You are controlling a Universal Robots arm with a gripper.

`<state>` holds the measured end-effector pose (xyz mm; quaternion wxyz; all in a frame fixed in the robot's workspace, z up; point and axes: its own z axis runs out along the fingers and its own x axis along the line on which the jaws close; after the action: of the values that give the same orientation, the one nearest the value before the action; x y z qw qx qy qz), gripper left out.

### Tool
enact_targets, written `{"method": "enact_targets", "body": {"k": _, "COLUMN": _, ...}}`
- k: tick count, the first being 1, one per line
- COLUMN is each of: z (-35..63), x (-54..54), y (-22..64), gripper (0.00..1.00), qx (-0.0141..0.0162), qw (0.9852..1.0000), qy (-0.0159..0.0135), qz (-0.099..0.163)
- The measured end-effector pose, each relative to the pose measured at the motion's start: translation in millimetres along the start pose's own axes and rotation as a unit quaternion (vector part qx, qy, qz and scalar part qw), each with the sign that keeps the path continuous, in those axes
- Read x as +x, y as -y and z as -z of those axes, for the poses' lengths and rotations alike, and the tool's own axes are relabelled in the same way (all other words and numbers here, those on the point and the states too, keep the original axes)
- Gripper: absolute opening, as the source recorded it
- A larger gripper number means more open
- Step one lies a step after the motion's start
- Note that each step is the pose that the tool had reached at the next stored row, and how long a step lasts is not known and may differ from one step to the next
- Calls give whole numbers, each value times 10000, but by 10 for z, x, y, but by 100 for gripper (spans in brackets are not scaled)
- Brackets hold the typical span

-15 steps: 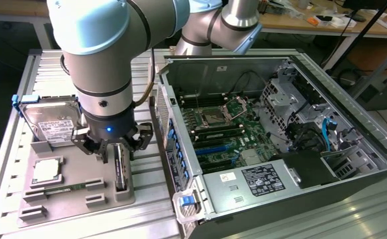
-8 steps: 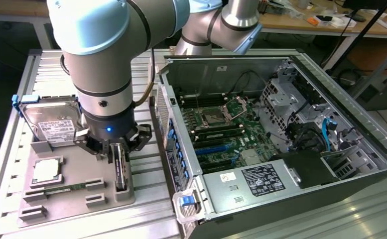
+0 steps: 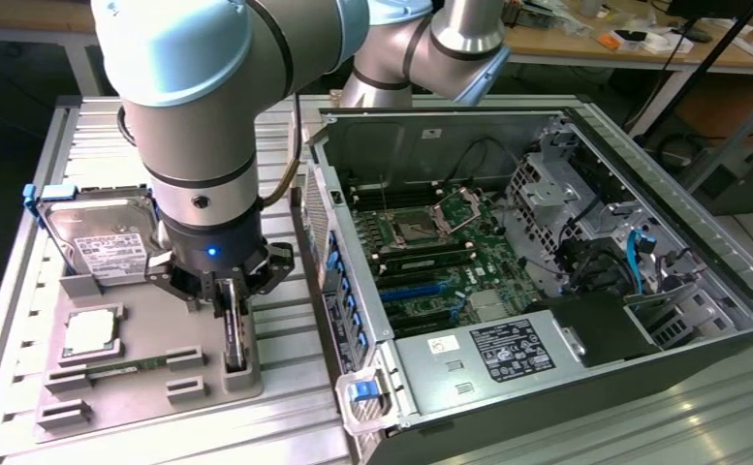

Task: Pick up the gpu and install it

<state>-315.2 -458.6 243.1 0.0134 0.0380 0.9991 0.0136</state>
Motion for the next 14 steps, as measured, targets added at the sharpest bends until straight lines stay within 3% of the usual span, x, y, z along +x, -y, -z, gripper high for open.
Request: {"method": "enact_targets", "body": {"k": 14, "z": -1, "x": 15, "y": 1, "gripper": 27, "qx": 1, "qw": 10000, "qy": 0, "qz": 0}}
